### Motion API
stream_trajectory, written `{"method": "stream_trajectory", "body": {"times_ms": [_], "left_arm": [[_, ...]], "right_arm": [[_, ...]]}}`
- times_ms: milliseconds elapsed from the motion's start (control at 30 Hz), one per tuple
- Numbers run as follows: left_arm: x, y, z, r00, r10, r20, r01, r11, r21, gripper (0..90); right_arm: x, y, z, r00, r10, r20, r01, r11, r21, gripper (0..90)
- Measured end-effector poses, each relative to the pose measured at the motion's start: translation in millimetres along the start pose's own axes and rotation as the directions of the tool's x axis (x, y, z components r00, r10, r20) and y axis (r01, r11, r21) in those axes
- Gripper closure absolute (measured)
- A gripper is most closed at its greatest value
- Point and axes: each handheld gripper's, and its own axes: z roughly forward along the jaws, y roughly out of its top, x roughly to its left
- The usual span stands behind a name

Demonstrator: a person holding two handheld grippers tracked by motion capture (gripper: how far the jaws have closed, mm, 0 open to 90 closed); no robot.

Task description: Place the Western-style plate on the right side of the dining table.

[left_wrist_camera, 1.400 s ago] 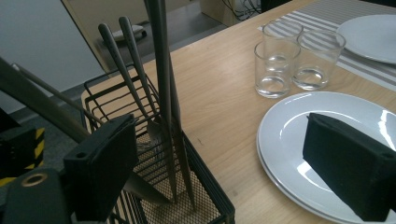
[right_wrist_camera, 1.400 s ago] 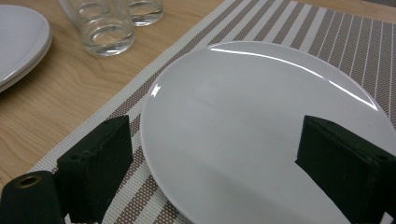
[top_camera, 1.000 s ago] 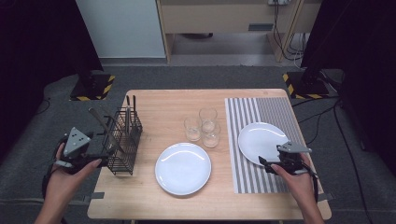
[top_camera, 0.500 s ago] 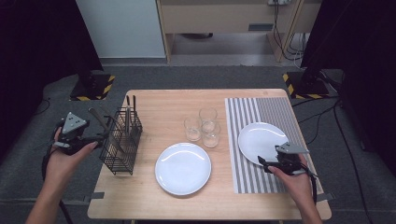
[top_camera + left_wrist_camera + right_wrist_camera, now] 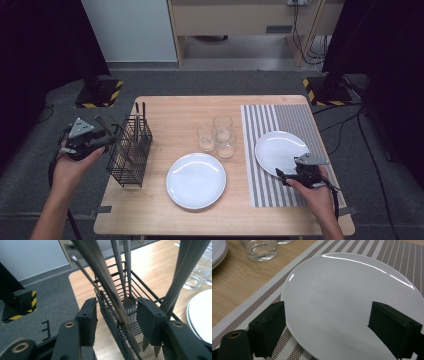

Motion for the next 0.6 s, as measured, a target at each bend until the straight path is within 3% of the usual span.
{"method": "stream_trajectory", "body": {"times_ms": [200, 300, 600], "left_arm": [[-0.5, -1.8, 4.5, 0.9999, -0.016, 0.003, 0.016, 0.9997, -0.018, 56.3], [-1.4, -3.6, 7.6, 0.9988, -0.048, 0.010, 0.048, 0.9984, -0.029, 57.3], [1.3, -7.6, 12.9, 0.9972, -0.074, 0.010, 0.074, 0.9970, -0.022, 62.0]], "right_arm": [[1.4, -0.3, 1.3, 1.0000, -0.007, -0.001, 0.007, 1.000, 0.009, 14.0], [1.4, -1.6, 2.5, 0.9998, 0.017, -0.009, -0.017, 1.000, 0.012, 13.7], [0.8, -2.6, 2.6, 0.9995, 0.029, -0.013, -0.029, 0.999, 0.016, 13.8]]}}
